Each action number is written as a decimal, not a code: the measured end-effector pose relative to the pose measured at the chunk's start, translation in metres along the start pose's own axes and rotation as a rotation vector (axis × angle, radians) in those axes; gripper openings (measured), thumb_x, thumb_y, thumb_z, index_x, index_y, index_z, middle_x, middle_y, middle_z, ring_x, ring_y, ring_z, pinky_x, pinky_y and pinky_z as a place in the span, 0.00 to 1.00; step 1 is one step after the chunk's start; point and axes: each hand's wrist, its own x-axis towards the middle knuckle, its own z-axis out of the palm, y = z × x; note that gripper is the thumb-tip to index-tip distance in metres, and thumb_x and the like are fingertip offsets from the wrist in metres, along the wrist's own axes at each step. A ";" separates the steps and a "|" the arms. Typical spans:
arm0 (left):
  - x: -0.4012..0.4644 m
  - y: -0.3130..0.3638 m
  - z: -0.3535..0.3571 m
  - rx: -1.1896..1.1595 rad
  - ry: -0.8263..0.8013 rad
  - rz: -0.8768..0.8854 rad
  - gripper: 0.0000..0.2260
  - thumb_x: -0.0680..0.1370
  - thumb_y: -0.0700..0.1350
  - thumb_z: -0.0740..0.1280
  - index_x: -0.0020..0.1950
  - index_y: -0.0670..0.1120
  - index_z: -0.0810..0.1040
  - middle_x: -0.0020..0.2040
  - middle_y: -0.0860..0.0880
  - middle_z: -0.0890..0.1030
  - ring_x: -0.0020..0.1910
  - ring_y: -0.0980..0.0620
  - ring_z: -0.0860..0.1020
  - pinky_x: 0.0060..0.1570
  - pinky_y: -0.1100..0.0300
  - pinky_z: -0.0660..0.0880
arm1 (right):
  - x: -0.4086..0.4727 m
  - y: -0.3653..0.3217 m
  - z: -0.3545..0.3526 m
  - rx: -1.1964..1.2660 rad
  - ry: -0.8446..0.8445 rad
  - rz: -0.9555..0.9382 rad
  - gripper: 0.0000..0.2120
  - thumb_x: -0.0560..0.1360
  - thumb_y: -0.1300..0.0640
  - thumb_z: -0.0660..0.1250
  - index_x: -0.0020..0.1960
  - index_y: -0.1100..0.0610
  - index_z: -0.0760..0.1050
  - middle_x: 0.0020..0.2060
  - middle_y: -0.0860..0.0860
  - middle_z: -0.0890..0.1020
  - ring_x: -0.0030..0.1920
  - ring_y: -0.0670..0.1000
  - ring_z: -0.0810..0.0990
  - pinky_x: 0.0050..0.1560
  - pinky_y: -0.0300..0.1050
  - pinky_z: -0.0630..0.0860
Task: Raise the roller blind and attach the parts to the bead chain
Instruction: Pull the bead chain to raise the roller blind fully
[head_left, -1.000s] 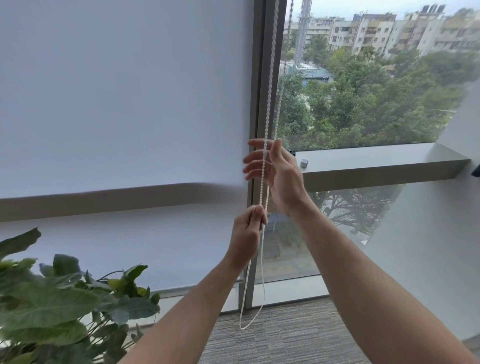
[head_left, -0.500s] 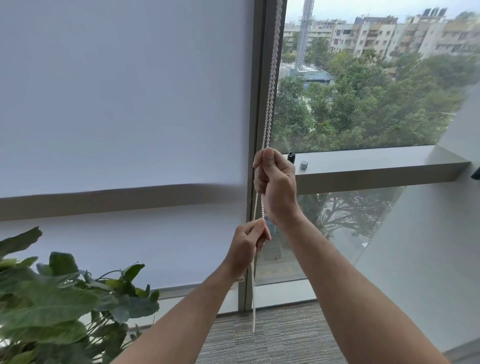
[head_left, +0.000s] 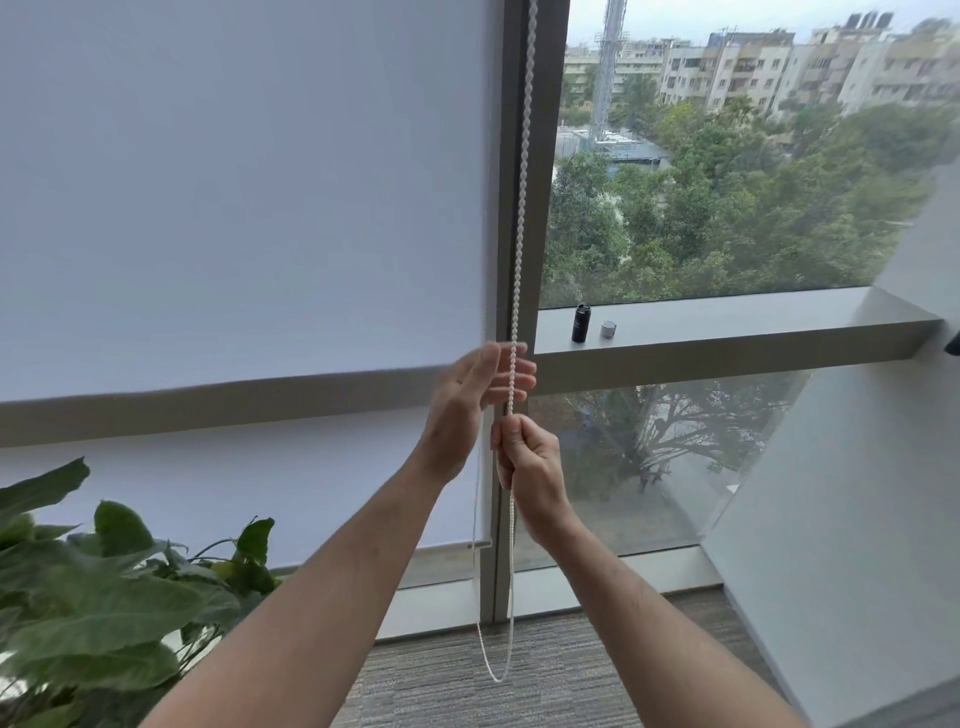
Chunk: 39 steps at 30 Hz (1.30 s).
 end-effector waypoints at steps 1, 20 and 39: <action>0.005 0.008 0.004 -0.008 -0.017 0.043 0.18 0.81 0.56 0.58 0.56 0.47 0.82 0.47 0.43 0.85 0.48 0.43 0.83 0.49 0.51 0.80 | -0.005 0.008 -0.002 -0.021 -0.003 0.025 0.21 0.83 0.56 0.57 0.33 0.49 0.74 0.23 0.45 0.66 0.23 0.44 0.61 0.22 0.39 0.57; -0.001 -0.002 0.031 0.017 0.135 0.113 0.14 0.82 0.43 0.59 0.38 0.47 0.75 0.26 0.58 0.67 0.26 0.59 0.63 0.27 0.67 0.60 | -0.008 0.037 -0.029 -0.217 -0.189 0.177 0.18 0.81 0.47 0.54 0.47 0.47 0.83 0.47 0.49 0.86 0.51 0.49 0.83 0.57 0.51 0.75; -0.076 -0.104 0.014 0.155 0.138 -0.191 0.13 0.80 0.43 0.60 0.37 0.49 0.77 0.27 0.51 0.63 0.29 0.49 0.59 0.30 0.49 0.53 | 0.063 -0.107 0.014 0.155 -0.176 -0.186 0.18 0.85 0.54 0.51 0.50 0.57 0.79 0.29 0.50 0.70 0.26 0.47 0.63 0.26 0.45 0.56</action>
